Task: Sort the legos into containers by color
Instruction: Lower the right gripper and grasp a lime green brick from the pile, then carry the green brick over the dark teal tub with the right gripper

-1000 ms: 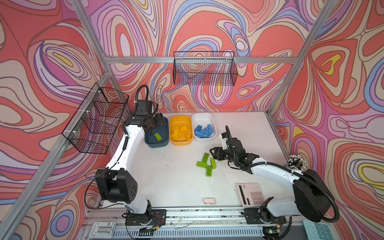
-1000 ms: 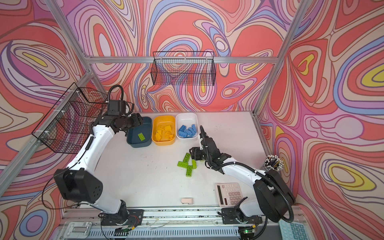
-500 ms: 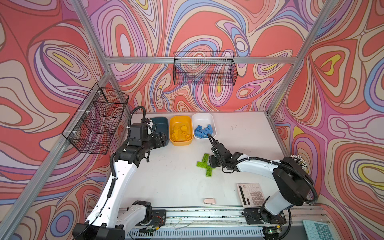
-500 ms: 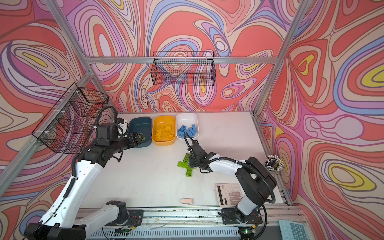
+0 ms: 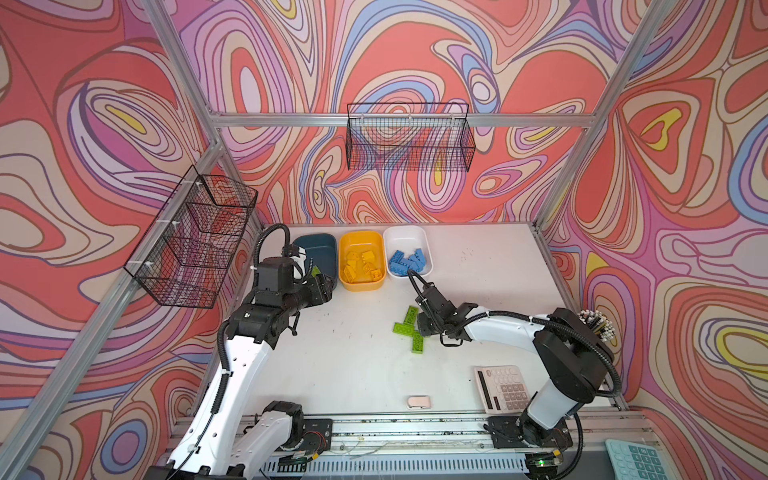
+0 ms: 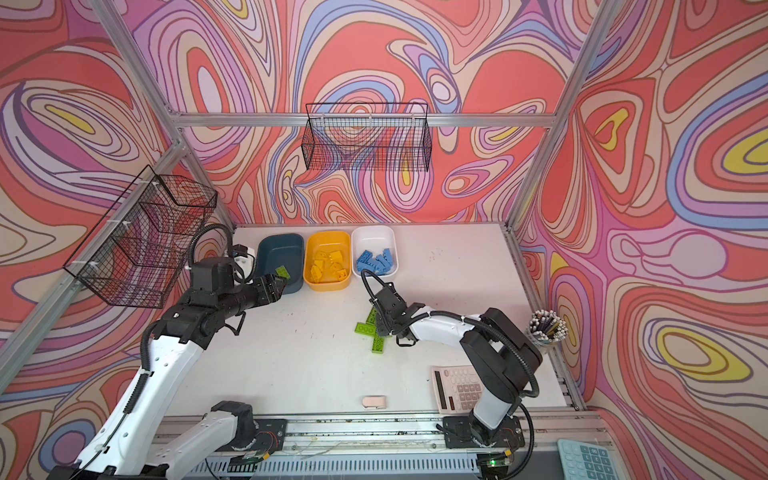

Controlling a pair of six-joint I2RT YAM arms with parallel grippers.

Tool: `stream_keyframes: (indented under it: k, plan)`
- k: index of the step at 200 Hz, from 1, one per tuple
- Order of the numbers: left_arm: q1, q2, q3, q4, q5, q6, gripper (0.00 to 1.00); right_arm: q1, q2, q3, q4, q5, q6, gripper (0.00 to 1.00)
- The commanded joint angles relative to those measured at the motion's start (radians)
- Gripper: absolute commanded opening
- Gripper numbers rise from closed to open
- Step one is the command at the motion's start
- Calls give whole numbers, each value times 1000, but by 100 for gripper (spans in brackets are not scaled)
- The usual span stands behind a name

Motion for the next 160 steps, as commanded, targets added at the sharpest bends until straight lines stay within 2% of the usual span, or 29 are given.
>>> stream_keyframes:
  k: [1, 41, 73, 114, 160]
  plan:
    - [-2, -19, -10, 24, 6, 9, 69, 11, -31, 40, -34, 28, 9, 17]
    - [-2, -71, -27, 46, -20, 4, 69, 25, -74, 143, -88, 12, -17, 17]
    - [-2, -123, -49, 83, -20, -9, 69, 30, -62, 267, -87, -59, -60, 17]
    - [-1, -199, -74, 117, -51, -12, 69, 30, 67, 514, -74, -176, -117, 17]
    - [-2, -238, -86, 130, -68, -17, 69, 31, 293, 782, -7, -289, -143, 17]
